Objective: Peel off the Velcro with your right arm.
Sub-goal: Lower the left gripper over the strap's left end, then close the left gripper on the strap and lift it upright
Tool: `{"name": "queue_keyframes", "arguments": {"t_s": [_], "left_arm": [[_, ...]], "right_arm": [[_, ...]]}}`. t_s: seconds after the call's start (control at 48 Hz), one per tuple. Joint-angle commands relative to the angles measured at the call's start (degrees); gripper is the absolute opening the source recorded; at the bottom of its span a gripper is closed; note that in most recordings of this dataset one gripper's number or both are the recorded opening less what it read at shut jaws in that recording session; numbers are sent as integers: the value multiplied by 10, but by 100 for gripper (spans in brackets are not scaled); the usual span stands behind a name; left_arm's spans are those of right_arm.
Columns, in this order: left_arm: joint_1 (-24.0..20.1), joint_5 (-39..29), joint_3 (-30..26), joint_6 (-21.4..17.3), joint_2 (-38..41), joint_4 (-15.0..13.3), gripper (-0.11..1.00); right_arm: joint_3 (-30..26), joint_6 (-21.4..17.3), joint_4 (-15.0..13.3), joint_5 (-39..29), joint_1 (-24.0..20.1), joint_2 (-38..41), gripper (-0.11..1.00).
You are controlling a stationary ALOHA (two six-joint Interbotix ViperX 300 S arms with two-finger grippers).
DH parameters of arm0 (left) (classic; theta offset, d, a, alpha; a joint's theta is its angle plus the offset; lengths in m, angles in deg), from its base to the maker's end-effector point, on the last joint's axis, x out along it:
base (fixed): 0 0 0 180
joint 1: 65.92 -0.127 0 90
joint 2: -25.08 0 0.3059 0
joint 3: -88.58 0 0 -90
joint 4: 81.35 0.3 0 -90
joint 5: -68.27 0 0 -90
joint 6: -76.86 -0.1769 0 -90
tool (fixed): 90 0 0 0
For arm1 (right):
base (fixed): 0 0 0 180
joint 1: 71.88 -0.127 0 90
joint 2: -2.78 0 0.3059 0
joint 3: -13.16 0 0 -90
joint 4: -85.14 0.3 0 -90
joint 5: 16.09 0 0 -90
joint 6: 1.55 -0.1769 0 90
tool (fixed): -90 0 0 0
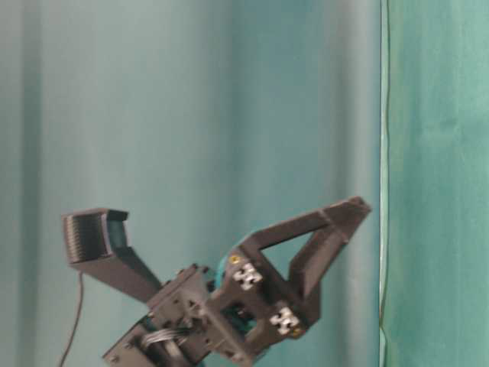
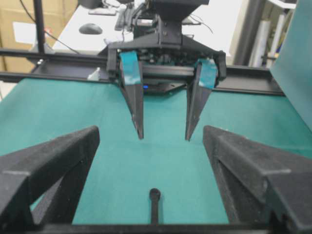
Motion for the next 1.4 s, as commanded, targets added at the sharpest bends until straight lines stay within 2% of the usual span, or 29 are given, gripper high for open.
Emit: {"name": "queue_keyframes", "arguments": {"t_s": [0.0, 0.834, 1.376], "left_arm": [[1, 12, -14, -1, 4, 0, 83], [-3, 103, -32, -4, 155, 0, 83], [-11, 121, -34, -4, 193, 0, 83]], "right_arm": [[-5, 0, -1, 11, 2, 4, 83], [8, 0, -1, 25, 2, 4, 83], [11, 0, -1, 26, 4, 4, 82]]}}
